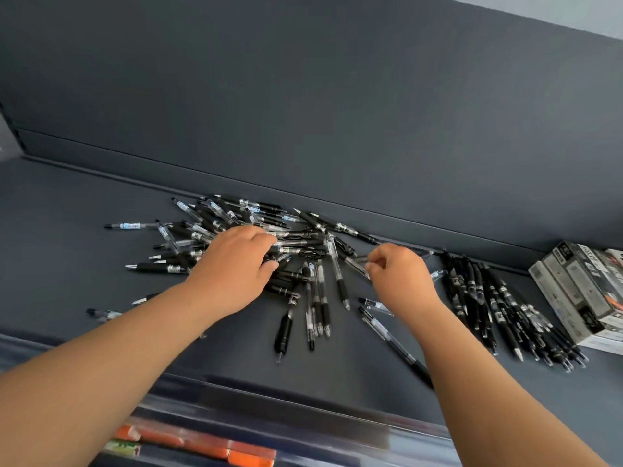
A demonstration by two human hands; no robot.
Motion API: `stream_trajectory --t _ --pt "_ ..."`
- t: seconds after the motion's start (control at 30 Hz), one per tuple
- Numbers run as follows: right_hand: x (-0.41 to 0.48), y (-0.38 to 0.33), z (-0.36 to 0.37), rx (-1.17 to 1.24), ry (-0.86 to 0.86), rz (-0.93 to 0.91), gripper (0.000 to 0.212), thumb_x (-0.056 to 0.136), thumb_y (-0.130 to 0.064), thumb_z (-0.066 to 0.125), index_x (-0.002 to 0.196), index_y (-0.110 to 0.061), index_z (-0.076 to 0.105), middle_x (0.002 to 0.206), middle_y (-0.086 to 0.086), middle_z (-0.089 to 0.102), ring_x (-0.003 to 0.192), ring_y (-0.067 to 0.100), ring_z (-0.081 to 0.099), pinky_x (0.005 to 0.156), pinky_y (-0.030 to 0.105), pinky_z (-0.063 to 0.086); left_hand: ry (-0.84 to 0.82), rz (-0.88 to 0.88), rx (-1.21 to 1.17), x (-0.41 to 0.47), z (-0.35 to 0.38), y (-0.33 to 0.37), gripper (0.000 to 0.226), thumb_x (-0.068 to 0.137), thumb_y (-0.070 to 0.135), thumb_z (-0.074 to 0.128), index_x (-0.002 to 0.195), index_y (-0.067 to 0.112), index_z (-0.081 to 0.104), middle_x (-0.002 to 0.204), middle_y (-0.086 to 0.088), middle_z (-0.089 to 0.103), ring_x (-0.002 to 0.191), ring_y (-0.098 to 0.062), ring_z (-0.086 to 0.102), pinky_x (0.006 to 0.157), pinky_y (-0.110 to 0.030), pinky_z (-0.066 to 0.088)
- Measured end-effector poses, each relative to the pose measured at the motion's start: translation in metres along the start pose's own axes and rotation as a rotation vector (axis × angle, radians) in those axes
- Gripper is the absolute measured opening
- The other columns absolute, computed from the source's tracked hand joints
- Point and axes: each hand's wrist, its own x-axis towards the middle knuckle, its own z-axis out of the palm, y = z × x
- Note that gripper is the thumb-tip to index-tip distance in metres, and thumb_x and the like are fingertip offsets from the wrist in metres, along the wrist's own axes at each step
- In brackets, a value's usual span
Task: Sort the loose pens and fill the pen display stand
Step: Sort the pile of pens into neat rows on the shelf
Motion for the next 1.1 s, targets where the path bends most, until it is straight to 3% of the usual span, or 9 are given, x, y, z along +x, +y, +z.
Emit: stream_trajectory --t 0.2,0.47,0.6,0.73,0.8,0.97,1.1 --pt "0.037 -0.007 0.009 -0.061 0.056 -0.022 0.02 0.091 -0.017 0.052 0.103 -0.012 0.068 0.103 0.01 0.066 0.101 0.031 0.055 0.08 0.035 0.048 -0.004 -0.008 -0.028 0.019 0.001 0.003 0.035 0.095 0.031 0.047 0.126 0.015 0.054 0.125 0.001 0.055 0.119 -0.019 0.046 0.1 -0.03 0.034" --pt "0.07 0.006 0.021 -0.241 -0.074 0.041 0.031 0.094 -0.024 0.053 0.122 -0.015 0.058 0.123 0.012 0.056 0.118 0.034 0.045 0.092 0.04 0.041 -0.022 -0.017 -0.039 0.059 0.001 0.012 0.03 0.098 0.022 0.042 0.124 0.013 0.055 0.125 -0.003 0.055 0.115 -0.024 0.047 0.094 -0.036 0.04" --pt "0.072 0.007 0.021 -0.307 -0.105 0.021 0.027 0.094 -0.028 0.052 0.117 -0.016 0.06 0.119 0.012 0.053 0.115 0.032 0.047 0.09 0.038 0.04 -0.047 0.005 -0.004 0.086 0.007 0.018 0.025 0.096 0.015 0.042 0.116 0.013 0.058 0.117 -0.003 0.057 0.11 -0.025 0.049 0.088 -0.042 0.045" --pt "0.069 0.005 0.022 -0.145 -0.039 -0.019 0.018 0.094 -0.026 0.052 0.099 -0.012 0.063 0.101 0.012 0.058 0.096 0.034 0.056 0.078 0.035 0.044 -0.1 0.03 0.051 0.111 0.016 0.018 0.037 0.087 -0.001 0.043 0.115 0.018 0.059 0.116 0.0 0.057 0.109 -0.024 0.048 0.086 -0.044 0.048" --pt "0.067 0.003 0.025 -0.075 -0.052 -0.022 0.018 0.093 -0.025 0.053 0.1 -0.013 0.064 0.1 0.012 0.061 0.094 0.034 0.058 0.078 0.034 0.046 -0.16 0.028 0.092 0.122 0.019 0.017 0.045 0.085 -0.004 0.043 0.119 0.02 0.059 0.118 0.0 0.057 0.112 -0.025 0.047 0.088 -0.042 0.047" --pt "0.068 0.002 0.032 -0.075 -0.106 -0.009 0.022 0.094 -0.027 0.052 0.11 -0.017 0.064 0.11 0.01 0.062 0.101 0.032 0.058 0.085 0.033 0.045 -0.229 0.058 0.171 0.138 0.026 0.012 0.038 0.091 0.004 0.048 0.122 0.023 0.06 0.113 -0.002 0.057 0.109 -0.025 0.049 0.08 -0.032 0.043" --pt "0.069 0.001 0.029 -0.054 -0.091 -0.025 0.021 0.092 -0.029 0.054 0.107 -0.017 0.065 0.106 0.009 0.063 0.101 0.032 0.056 0.088 0.039 0.047 -0.121 0.186 0.203 0.143 0.022 0.009 0.025 0.095 0.017 0.05 0.113 0.027 0.064 0.098 0.003 0.059 0.096 -0.019 0.047 0.074 -0.03 0.038"
